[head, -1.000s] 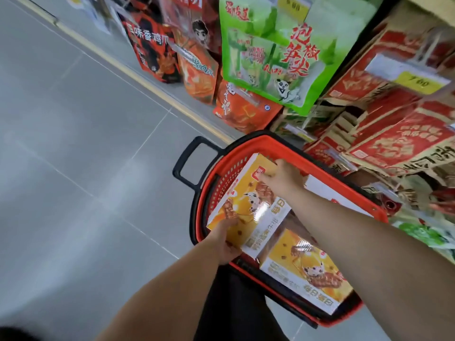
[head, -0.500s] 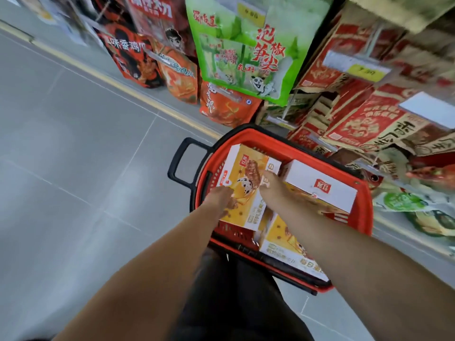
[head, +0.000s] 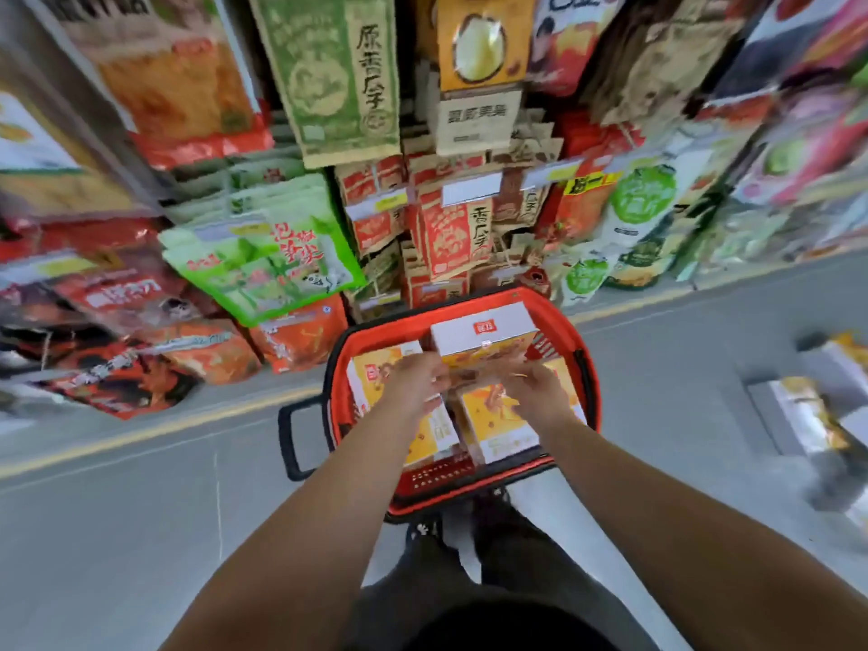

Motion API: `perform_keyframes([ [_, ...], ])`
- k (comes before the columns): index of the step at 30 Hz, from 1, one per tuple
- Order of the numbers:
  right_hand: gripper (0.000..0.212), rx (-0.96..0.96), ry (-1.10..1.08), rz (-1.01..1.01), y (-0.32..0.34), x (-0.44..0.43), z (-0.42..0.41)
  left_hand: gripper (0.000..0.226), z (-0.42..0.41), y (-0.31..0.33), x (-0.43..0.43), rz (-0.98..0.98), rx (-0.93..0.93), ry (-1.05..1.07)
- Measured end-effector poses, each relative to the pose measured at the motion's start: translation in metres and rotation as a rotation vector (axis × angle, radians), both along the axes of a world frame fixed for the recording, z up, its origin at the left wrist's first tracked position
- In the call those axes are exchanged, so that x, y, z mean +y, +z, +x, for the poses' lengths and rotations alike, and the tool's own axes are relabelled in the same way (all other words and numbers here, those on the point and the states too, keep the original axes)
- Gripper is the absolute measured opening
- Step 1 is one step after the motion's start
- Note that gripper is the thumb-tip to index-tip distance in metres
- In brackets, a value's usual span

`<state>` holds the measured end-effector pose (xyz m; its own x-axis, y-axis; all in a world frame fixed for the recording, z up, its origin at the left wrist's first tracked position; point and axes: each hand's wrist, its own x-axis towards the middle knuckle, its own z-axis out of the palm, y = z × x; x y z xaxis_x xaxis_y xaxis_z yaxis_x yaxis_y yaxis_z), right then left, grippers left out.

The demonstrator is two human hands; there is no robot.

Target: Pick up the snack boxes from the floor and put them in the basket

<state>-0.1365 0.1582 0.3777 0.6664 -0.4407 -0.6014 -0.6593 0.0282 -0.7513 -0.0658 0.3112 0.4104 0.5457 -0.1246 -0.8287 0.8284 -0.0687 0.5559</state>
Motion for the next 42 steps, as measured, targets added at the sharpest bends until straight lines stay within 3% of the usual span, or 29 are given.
perform_keyframes([
  [5,0.010,-0.115,-0.406,0.153,0.020,-0.036,-0.070,0.018,-0.030,0.028,-0.063,-0.035,-0.052,-0.243],
  [12,0.014,-0.243,-0.757,0.233,0.032,-0.112,-0.162,0.004,-0.085,0.049,-0.173,-0.086,-0.189,-0.488],
  [16,0.018,-0.265,-0.864,0.213,0.038,-0.172,-0.216,0.018,-0.134,0.056,-0.255,-0.106,-0.188,-0.571],
  [27,0.015,-0.308,-1.020,0.175,0.045,-0.337,-0.337,0.017,-0.247,0.047,-0.436,-0.166,-0.140,-0.685],
  [33,0.016,-0.255,-1.120,0.198,0.024,-0.413,-0.357,0.009,-0.250,0.030,-0.520,-0.111,-0.126,-0.767],
  [42,0.018,-0.206,-1.270,0.216,0.006,-0.559,-0.337,0.018,-0.215,0.009,-0.696,-0.052,-0.108,-0.957],
])
